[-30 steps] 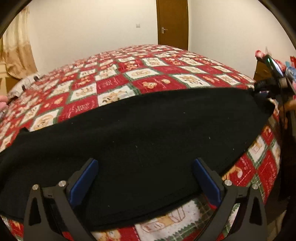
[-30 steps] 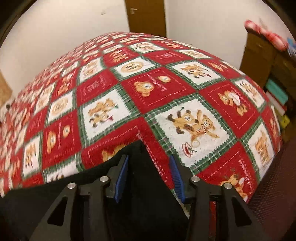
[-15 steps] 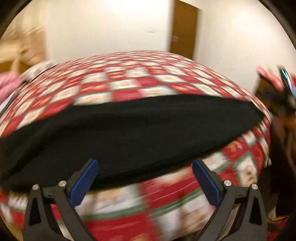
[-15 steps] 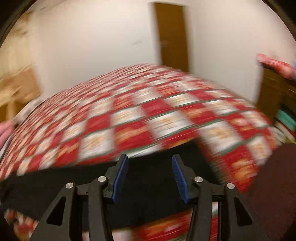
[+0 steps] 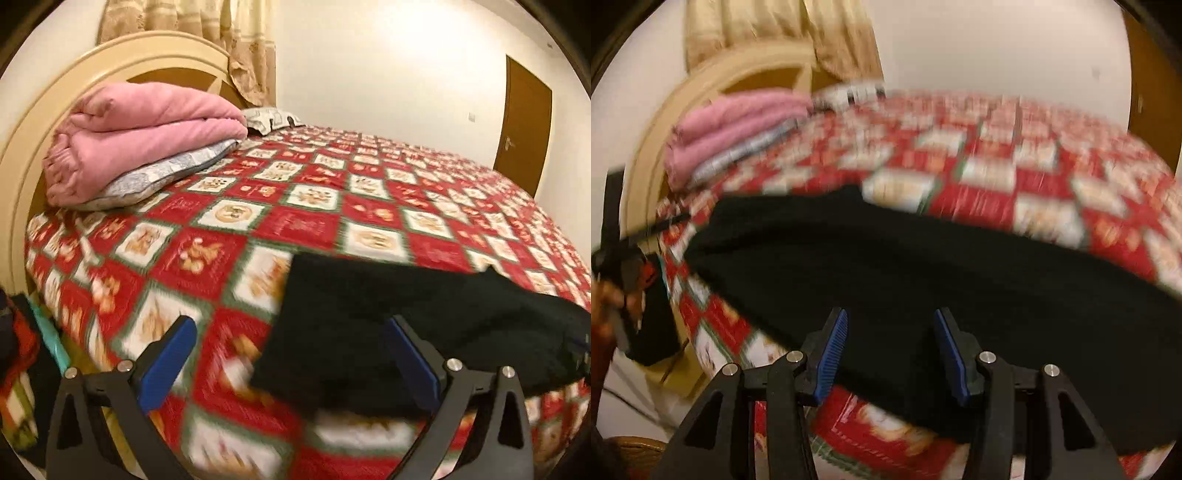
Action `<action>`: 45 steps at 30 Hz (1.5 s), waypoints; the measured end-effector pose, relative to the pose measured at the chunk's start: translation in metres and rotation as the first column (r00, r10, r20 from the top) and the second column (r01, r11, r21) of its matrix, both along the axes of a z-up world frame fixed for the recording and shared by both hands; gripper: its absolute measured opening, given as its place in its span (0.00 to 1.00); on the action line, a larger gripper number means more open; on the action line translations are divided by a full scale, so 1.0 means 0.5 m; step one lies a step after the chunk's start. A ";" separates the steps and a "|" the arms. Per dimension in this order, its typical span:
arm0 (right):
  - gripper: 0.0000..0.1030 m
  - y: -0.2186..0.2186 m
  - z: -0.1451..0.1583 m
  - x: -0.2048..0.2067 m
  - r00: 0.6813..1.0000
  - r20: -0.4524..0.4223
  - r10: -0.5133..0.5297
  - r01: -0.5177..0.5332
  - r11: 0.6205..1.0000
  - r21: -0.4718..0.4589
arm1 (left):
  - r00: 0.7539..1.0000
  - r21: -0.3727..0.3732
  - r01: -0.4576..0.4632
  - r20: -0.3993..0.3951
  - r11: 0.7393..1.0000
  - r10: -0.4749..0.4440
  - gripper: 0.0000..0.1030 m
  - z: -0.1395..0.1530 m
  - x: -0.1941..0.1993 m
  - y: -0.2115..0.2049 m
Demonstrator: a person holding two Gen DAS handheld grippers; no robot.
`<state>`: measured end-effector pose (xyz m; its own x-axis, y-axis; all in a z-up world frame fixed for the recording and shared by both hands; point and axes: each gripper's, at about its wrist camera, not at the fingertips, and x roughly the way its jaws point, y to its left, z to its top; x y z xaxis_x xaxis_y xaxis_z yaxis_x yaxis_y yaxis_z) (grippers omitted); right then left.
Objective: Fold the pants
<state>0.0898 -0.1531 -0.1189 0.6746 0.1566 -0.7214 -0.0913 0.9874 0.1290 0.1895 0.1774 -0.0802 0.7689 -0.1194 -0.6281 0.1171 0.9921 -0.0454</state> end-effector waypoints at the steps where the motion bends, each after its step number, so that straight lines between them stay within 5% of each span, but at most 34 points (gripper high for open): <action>1: 0.51 0.005 -0.006 -0.008 1.000 0.030 -0.010 0.011 1.000 -0.010 | 1.000 -0.006 0.019 -0.025 1.000 -0.019 1.00 -0.012 0.029 0.008; 8: 0.62 0.031 -0.011 -0.016 1.000 0.025 0.008 -0.006 0.997 -0.082 | 0.971 -0.188 0.160 -0.146 0.969 -0.189 1.00 -0.074 0.150 0.012; 10: 0.64 0.036 -0.012 -0.013 1.000 0.029 0.006 -0.004 0.995 -0.096 | 0.974 -0.164 0.168 -0.123 0.972 -0.189 0.98 -0.076 0.154 -0.001; 12: 0.65 0.030 -0.007 -0.013 0.999 0.035 0.000 0.004 0.995 -0.102 | 0.971 -0.122 0.196 -0.113 0.973 -0.209 0.77 -0.070 0.149 -0.016; 13: 0.66 0.032 -0.008 -0.013 0.999 0.038 -0.005 0.009 0.994 -0.108 | 0.965 -0.140 0.221 -0.111 0.965 -0.237 0.53 -0.066 0.150 -0.015; 16: 0.67 0.042 -0.008 -0.013 0.999 0.036 -0.011 0.016 0.990 -0.137 | 0.952 -0.197 0.232 -0.153 0.953 -0.263 0.41 -0.054 0.164 -0.018; 19: 0.67 0.045 -0.005 -0.015 1.000 0.030 -0.009 0.013 0.990 -0.139 | 0.962 -0.145 0.196 -0.162 0.970 -0.218 0.38 -0.036 0.175 -0.024; 22: 0.67 0.048 -0.007 -0.019 0.999 0.037 -0.009 0.015 0.989 -0.149 | 0.965 -0.097 0.165 -0.187 0.981 -0.181 0.41 -0.051 0.208 -0.035; 24: 0.67 0.052 -0.010 -0.022 0.999 0.044 -0.002 0.009 0.986 -0.168 | 0.967 -0.035 0.199 -0.155 0.979 -0.202 0.51 -0.061 0.215 -0.045; 26: 0.67 0.052 -0.010 -0.023 0.999 0.045 0.007 0.001 0.985 -0.172 | 0.974 0.097 0.204 -0.122 0.974 -0.192 0.89 -0.062 0.217 -0.047; 28: 0.67 0.048 -0.007 -0.023 0.999 0.035 0.015 -0.009 0.987 -0.163 | 0.971 0.102 0.211 -0.139 0.972 -0.196 0.97 -0.052 0.224 -0.024; 30: 0.67 0.039 0.010 -0.023 0.999 0.032 0.017 -0.014 0.994 -0.113 | 0.959 0.086 0.247 -0.165 0.965 -0.230 0.97 -0.033 0.216 0.001; 34: 0.67 0.047 0.063 -0.024 0.988 0.146 0.049 -0.050 0.999 0.008 | 0.976 0.123 0.213 -0.072 0.969 -0.206 0.97 0.034 0.140 0.020; 36: 0.67 0.075 0.066 -0.004 0.985 0.155 0.081 -0.081 0.997 -0.010 | 0.988 0.202 0.145 0.023 0.969 -0.152 0.96 0.066 0.096 -0.002; 40: 0.67 0.144 0.025 0.044 0.982 0.092 0.167 -0.164 0.986 -0.033 | 0.974 0.330 0.088 0.170 0.940 -0.150 0.96 0.096 0.058 -0.074; 45: 0.74 0.222 -0.018 0.044 0.970 0.076 0.232 -0.212 0.955 -0.207 | 0.973 0.233 0.142 0.144 0.962 -0.179 0.96 0.099 0.058 -0.119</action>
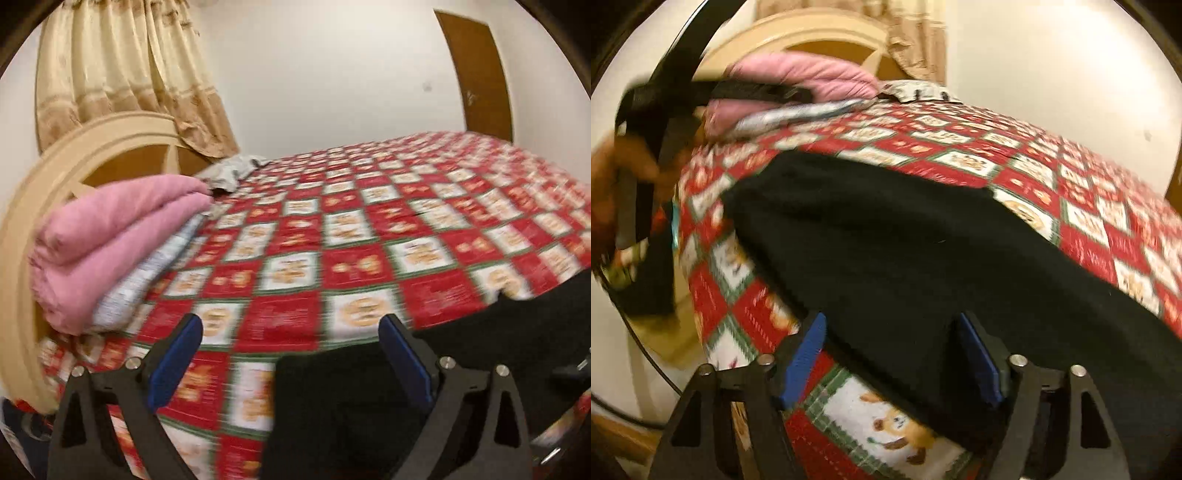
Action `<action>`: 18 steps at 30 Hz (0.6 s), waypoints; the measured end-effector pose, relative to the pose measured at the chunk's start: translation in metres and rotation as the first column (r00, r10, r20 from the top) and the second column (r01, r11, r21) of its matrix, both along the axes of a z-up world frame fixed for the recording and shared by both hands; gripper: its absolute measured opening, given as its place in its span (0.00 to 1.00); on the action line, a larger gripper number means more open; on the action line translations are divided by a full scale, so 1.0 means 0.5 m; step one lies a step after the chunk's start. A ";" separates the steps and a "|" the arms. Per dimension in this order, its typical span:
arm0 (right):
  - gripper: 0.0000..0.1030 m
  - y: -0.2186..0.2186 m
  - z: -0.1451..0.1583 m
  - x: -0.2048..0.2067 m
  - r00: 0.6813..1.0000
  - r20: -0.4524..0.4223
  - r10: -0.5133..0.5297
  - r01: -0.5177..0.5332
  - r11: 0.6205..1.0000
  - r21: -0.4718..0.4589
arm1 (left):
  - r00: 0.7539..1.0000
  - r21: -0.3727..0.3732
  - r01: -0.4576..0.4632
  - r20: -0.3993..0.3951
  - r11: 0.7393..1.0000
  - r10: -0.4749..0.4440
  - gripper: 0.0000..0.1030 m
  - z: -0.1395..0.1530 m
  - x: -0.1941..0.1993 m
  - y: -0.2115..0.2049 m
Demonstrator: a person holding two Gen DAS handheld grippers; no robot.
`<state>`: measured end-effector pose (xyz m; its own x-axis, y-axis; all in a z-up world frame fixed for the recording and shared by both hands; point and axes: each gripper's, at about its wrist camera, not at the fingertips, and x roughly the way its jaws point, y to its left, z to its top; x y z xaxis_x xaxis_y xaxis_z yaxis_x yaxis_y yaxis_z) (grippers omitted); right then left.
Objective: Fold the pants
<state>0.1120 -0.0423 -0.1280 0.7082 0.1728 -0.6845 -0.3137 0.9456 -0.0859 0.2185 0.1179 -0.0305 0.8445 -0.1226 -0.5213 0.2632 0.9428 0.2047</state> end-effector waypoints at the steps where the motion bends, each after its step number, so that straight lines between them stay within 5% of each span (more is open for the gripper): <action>1: 0.74 0.002 0.002 -0.004 1.000 0.002 0.004 -0.004 1.000 -0.006 | 1.000 -0.040 0.008 -0.024 0.999 -0.009 0.96 -0.010 -0.008 -0.007; 5: 0.74 -0.028 0.051 -0.039 0.999 0.043 0.019 -0.024 0.992 0.122 | 0.995 -0.098 -0.021 -0.098 0.995 0.011 0.96 -0.077 -0.032 -0.025; 8: 0.74 -0.059 0.067 -0.056 0.998 0.062 -0.024 0.017 0.992 0.124 | 0.970 -0.054 -0.139 -0.207 0.989 0.125 0.99 -0.158 -0.010 -0.017; 9: 0.74 -0.074 0.063 -0.059 0.997 0.058 -0.048 0.040 0.992 0.123 | 0.966 -0.101 -0.165 -0.215 0.981 0.141 1.00 -0.176 -0.005 0.000; 11: 0.74 -0.103 0.045 -0.062 0.995 0.024 -0.097 0.093 0.988 0.122 | 0.970 -0.155 -0.183 -0.187 0.971 0.154 1.00 -0.178 -0.003 0.014; 14: 0.74 -0.166 0.024 -0.067 0.983 -0.088 -0.159 0.175 0.962 0.211 | 0.965 -0.107 -0.205 -0.186 0.973 0.182 1.00 -0.171 0.001 0.000; 18: 0.74 -0.306 0.091 -0.140 0.949 -0.022 -0.315 0.299 0.875 0.380 | 0.938 -0.104 -0.283 -0.238 0.954 0.252 1.00 -0.154 -0.005 0.004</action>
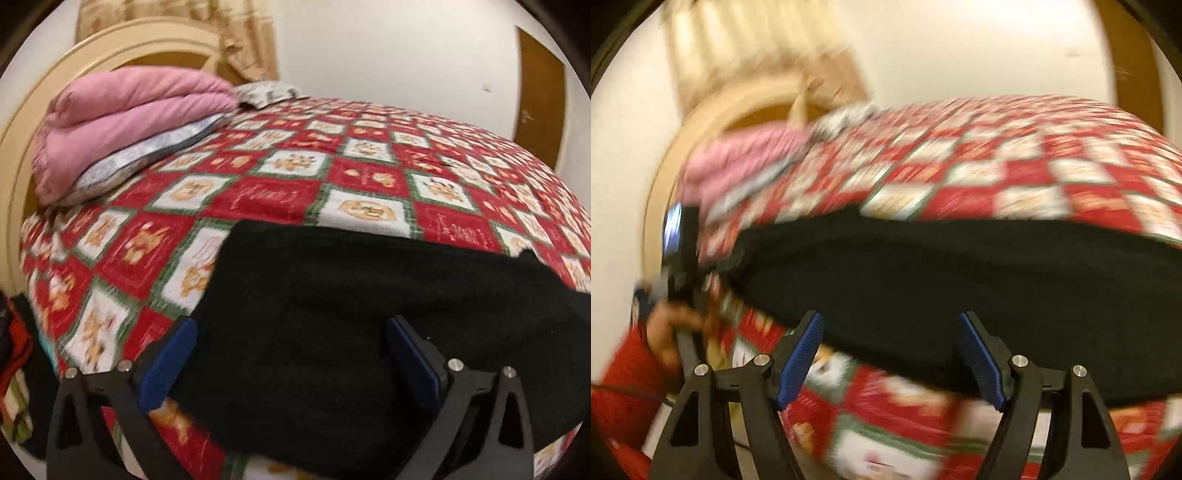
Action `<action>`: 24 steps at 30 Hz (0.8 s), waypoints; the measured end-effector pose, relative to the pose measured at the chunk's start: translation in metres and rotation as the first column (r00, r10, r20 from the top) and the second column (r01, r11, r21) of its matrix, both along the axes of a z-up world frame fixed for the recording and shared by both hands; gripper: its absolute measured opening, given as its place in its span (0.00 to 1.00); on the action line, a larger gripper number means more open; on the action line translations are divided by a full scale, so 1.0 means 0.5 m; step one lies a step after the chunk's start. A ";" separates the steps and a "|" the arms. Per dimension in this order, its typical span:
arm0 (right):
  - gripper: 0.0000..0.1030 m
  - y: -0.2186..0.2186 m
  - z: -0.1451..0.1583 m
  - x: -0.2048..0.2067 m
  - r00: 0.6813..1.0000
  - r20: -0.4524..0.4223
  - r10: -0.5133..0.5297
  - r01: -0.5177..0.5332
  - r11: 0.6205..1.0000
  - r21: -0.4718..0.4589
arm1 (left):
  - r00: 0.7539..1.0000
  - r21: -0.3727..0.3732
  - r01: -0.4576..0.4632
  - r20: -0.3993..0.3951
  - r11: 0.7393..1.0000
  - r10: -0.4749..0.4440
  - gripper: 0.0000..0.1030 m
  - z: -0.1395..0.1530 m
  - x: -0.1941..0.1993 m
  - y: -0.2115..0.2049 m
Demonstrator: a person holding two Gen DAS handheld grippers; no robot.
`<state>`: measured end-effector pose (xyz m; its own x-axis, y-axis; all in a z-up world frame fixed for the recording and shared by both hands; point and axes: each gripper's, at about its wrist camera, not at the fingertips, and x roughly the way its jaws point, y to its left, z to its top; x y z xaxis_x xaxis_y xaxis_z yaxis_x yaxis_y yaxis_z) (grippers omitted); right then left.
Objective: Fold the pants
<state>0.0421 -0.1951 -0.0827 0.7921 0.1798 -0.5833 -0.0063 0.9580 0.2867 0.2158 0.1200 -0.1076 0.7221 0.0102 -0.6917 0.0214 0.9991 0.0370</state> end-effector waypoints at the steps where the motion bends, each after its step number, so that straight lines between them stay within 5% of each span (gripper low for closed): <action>1: 0.74 -0.040 0.016 -0.019 0.998 0.028 -0.059 0.059 0.998 0.014 | 1.000 -0.004 -0.031 -0.001 1.000 0.031 1.00 0.006 -0.008 0.000; 4: 0.74 -0.215 0.057 -0.102 0.942 0.081 -0.327 0.322 0.944 0.065 | 0.999 -0.101 -0.040 0.000 0.994 0.040 1.00 0.021 -0.048 -0.008; 7: 0.74 -0.385 0.073 -0.191 0.812 0.064 -0.580 0.572 0.813 0.105 | 1.000 -0.139 0.009 0.015 0.990 -0.007 1.00 0.041 -0.072 -0.042; 10: 0.74 -0.529 0.069 -0.282 0.666 0.015 -0.746 0.733 0.658 0.176 | 0.994 -0.124 0.099 0.051 0.987 -0.094 1.00 0.065 -0.099 -0.104; 14: 0.74 -0.655 0.045 -0.332 0.567 -0.076 -0.820 0.822 0.556 0.127 | 0.981 -0.133 0.192 0.033 0.972 -0.189 1.00 0.069 -0.115 -0.179; 24: 0.74 -0.743 -0.035 -0.272 0.619 -0.245 -0.746 0.770 0.639 0.000 | 0.928 -0.103 0.368 -0.026 0.924 -0.372 1.00 0.049 -0.186 -0.326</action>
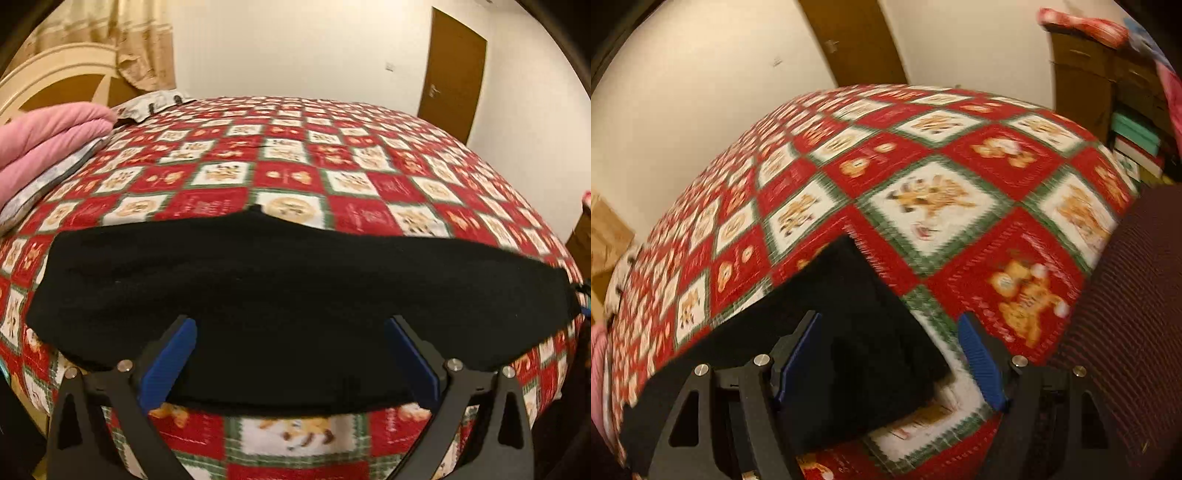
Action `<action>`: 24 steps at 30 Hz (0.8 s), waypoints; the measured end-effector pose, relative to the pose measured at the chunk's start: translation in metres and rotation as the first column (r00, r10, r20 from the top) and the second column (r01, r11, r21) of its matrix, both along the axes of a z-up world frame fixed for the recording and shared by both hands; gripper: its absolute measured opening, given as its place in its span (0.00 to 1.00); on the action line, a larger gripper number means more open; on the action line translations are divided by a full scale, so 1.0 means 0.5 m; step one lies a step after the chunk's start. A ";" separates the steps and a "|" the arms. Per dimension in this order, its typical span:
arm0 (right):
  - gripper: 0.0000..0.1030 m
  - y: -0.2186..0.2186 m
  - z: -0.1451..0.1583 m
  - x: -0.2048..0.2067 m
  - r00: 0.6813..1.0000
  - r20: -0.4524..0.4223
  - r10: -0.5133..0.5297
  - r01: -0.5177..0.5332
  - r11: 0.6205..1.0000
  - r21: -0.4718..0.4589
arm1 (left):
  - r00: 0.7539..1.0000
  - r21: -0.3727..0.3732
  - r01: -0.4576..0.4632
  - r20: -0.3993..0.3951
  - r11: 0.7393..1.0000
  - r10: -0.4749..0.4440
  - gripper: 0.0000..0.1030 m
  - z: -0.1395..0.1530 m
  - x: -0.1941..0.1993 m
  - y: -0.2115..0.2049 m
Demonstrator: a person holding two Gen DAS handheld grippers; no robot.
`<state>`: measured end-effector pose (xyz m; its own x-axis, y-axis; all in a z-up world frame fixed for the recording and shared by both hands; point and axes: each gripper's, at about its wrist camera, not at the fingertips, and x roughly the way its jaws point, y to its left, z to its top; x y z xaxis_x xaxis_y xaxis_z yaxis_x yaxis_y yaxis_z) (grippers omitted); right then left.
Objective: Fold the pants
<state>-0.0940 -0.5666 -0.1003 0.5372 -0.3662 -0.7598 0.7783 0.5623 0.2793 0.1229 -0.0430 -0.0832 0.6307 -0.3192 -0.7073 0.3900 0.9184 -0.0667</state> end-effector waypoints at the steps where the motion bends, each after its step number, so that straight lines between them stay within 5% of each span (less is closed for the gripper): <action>1: 0.74 -0.002 -0.011 0.012 1.000 -0.025 0.019 -0.018 0.999 0.026 | 1.000 0.003 0.001 -0.003 1.000 -0.001 1.00 0.000 -0.003 -0.004; 9: 0.72 0.017 -0.021 0.041 0.991 -0.123 0.054 -0.055 0.998 -0.004 | 0.998 -0.015 -0.011 -0.054 1.000 0.011 1.00 -0.013 -0.013 -0.009; 11: 0.61 0.029 -0.016 0.040 0.989 -0.128 0.077 -0.080 0.997 -0.020 | 0.998 -0.016 -0.008 -0.069 1.000 0.007 1.00 -0.019 -0.015 -0.011; 15: 0.20 0.049 -0.001 0.040 0.984 -0.123 0.132 -0.139 0.989 -0.050 | 0.997 -0.021 0.000 -0.079 1.000 -0.002 1.00 -0.023 -0.020 -0.011; 20: 0.16 0.093 0.060 0.047 0.985 -0.025 0.168 -0.169 0.982 -0.084 | 0.998 -0.030 -0.008 -0.065 1.000 0.006 1.00 -0.017 -0.021 0.001; 24: 0.16 0.207 0.143 0.096 0.949 0.066 0.307 -0.294 0.943 -0.157 | 0.997 -0.057 -0.026 -0.076 0.998 0.021 1.00 -0.017 -0.012 0.012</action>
<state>-0.0462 -0.4632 -0.0288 0.7015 -0.2789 -0.6558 0.5430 0.8052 0.2384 0.1167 -0.0370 -0.0917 0.5838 -0.3468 -0.7341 0.3603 0.9209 -0.1485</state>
